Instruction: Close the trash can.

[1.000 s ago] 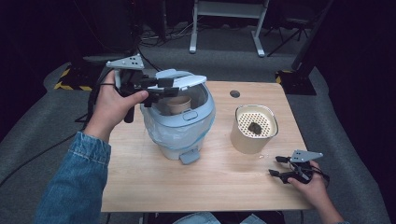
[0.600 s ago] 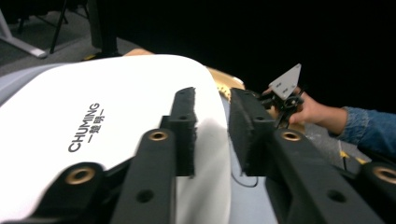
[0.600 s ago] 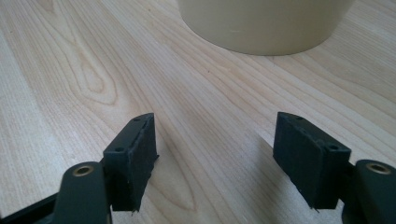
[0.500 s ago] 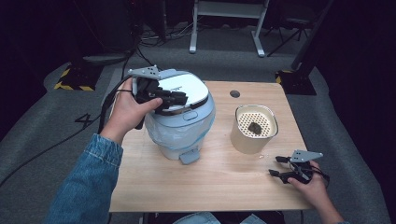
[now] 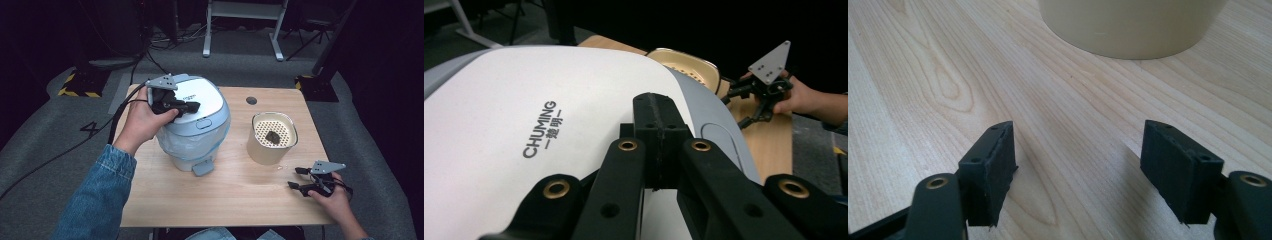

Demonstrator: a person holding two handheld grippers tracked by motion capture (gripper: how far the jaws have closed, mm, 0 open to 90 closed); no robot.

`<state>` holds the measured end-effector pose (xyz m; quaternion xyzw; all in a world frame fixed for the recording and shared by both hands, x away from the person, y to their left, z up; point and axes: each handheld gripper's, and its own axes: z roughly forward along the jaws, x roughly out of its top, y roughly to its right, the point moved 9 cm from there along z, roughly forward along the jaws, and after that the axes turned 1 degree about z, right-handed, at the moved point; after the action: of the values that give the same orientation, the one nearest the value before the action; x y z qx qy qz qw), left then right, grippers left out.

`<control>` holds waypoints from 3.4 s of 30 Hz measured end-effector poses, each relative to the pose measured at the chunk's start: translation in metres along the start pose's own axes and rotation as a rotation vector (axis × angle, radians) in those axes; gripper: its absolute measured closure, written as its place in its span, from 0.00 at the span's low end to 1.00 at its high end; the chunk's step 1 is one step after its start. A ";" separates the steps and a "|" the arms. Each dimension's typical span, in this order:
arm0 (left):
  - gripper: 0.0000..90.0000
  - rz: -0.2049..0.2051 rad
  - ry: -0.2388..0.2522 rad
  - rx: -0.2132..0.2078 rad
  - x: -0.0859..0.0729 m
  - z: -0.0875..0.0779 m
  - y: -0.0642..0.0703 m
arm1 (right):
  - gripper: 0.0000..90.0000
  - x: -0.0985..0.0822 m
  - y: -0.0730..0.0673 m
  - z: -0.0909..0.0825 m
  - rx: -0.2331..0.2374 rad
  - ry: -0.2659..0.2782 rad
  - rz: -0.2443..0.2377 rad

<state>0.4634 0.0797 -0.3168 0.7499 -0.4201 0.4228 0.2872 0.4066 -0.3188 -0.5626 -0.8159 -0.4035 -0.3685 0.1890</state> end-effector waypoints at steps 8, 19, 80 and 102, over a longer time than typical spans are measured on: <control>1.00 0.026 -0.015 0.025 0.000 0.001 0.002 | 0.34 0.000 0.000 0.000 -0.002 0.000 0.002; 1.00 0.072 -0.011 0.072 -0.001 0.006 0.000 | 0.34 0.000 0.000 0.000 -0.002 0.000 0.003; 0.36 -0.026 0.024 0.145 -0.197 -0.044 0.056 | 0.34 0.000 0.000 0.000 0.004 -0.001 0.001; 0.30 -0.096 -0.227 0.217 -0.290 -0.014 0.019 | 0.34 0.000 0.000 0.000 0.004 -0.001 0.001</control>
<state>0.3574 0.1938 -0.5624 0.8388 -0.3654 0.3639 0.1748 0.4073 -0.3185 -0.5625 -0.8159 -0.4039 -0.3672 0.1907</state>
